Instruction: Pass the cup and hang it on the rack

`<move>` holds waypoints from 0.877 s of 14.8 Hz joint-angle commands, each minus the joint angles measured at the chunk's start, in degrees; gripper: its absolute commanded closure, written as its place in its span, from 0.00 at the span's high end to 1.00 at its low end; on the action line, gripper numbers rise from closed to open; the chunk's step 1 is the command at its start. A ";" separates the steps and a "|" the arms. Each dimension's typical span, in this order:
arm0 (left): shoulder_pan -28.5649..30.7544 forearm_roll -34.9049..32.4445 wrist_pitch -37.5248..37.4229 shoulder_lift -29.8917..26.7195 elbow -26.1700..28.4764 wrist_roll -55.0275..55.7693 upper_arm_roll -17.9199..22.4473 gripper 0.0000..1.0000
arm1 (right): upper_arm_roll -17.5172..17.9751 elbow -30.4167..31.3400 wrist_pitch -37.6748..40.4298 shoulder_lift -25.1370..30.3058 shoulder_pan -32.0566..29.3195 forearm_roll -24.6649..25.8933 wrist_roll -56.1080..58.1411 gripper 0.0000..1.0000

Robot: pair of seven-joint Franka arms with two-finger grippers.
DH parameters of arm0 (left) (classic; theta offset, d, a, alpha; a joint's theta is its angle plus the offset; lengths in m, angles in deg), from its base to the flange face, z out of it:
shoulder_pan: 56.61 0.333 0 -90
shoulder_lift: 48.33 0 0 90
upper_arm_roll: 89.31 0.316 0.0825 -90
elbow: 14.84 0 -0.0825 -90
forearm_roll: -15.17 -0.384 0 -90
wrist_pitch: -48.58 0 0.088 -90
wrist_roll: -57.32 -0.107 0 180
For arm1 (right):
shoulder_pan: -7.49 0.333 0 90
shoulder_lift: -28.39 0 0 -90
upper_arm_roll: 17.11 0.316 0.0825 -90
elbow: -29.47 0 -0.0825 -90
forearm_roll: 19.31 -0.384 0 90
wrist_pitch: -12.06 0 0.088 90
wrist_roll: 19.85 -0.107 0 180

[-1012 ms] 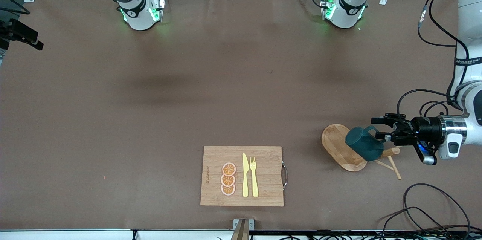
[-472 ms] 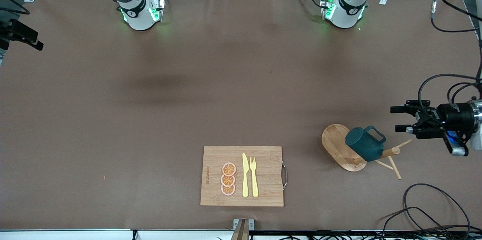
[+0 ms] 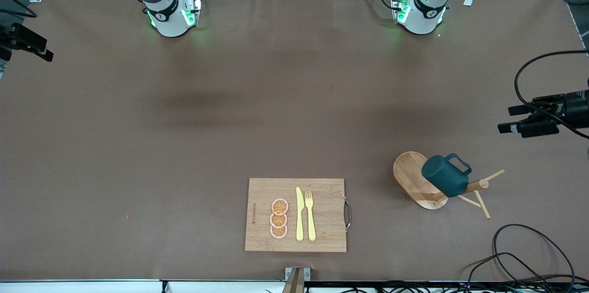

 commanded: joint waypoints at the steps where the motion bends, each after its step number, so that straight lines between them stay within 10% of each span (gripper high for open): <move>1: -0.42 -13.92 1.84 -6.63 1.73 -6.25 -5.99 0.99 | -0.11 1.03 -0.23 0.98 0.34 0.11 0.43 1.00; 7: -0.59 -18.36 9.37 -19.01 14.71 -14.25 -7.51 0.99 | -0.11 1.03 -0.23 0.98 0.34 0.11 0.43 1.00; 13: -1.30 -18.98 9.49 -18.51 12.37 -13.84 -9.62 1.00 | -0.11 1.03 -0.05 0.98 0.34 0.20 0.43 1.00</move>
